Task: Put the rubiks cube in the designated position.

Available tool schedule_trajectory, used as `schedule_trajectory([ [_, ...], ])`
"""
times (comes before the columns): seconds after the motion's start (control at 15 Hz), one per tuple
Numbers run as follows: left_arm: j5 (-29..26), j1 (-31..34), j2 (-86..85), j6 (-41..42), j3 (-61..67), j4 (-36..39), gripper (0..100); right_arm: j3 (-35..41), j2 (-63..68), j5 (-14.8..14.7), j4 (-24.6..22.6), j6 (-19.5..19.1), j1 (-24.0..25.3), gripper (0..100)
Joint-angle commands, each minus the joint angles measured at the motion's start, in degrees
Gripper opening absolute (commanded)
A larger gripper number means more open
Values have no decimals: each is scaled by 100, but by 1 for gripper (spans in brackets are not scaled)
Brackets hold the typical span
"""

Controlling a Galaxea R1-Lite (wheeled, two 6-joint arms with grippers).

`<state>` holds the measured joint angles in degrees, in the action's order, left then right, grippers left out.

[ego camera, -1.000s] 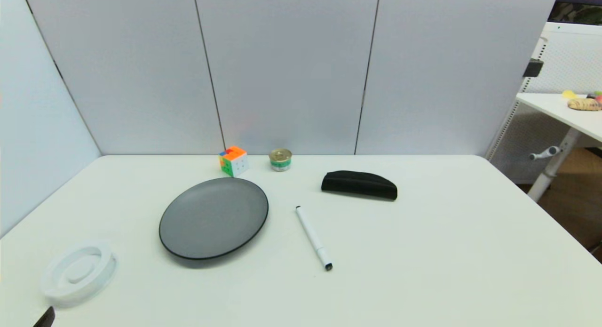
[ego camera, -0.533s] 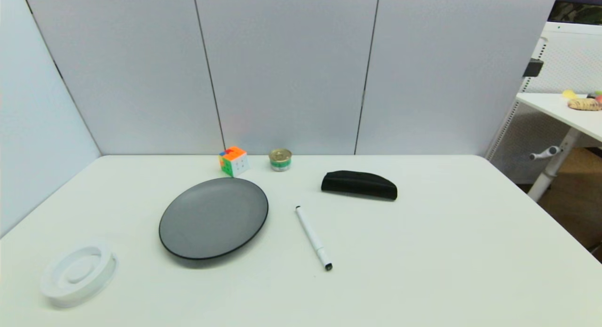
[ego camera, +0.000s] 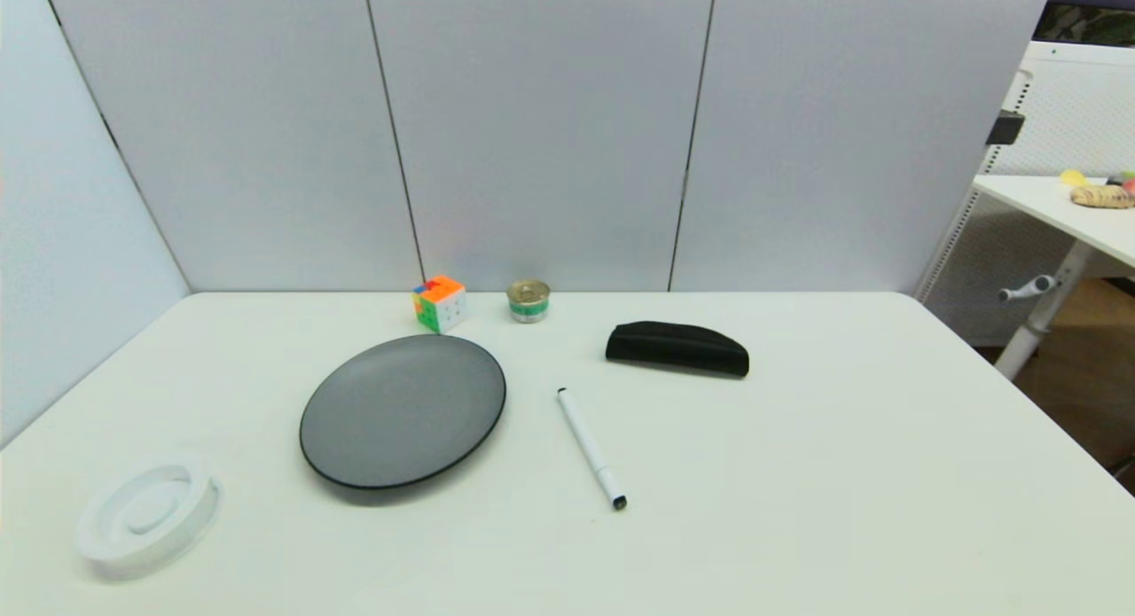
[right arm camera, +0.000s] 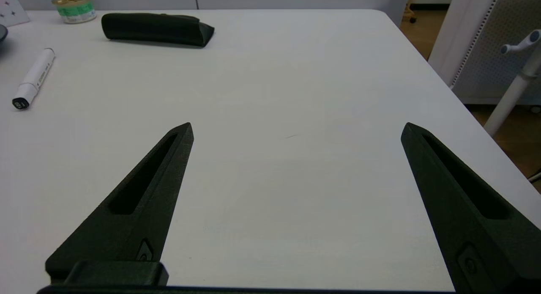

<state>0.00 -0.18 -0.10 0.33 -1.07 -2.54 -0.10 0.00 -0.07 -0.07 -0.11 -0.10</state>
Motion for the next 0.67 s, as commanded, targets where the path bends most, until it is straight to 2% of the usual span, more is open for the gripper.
schedule_trajectory([
  [0.07, 0, 1, 19, 2, 2, -1, 100, 1, 0, -10, -1, 2, 1, 100],
  [0.67, 0, 1, 19, 2, 2, -1, 100, 1, 9, -10, -1, 29, 1, 100],
])
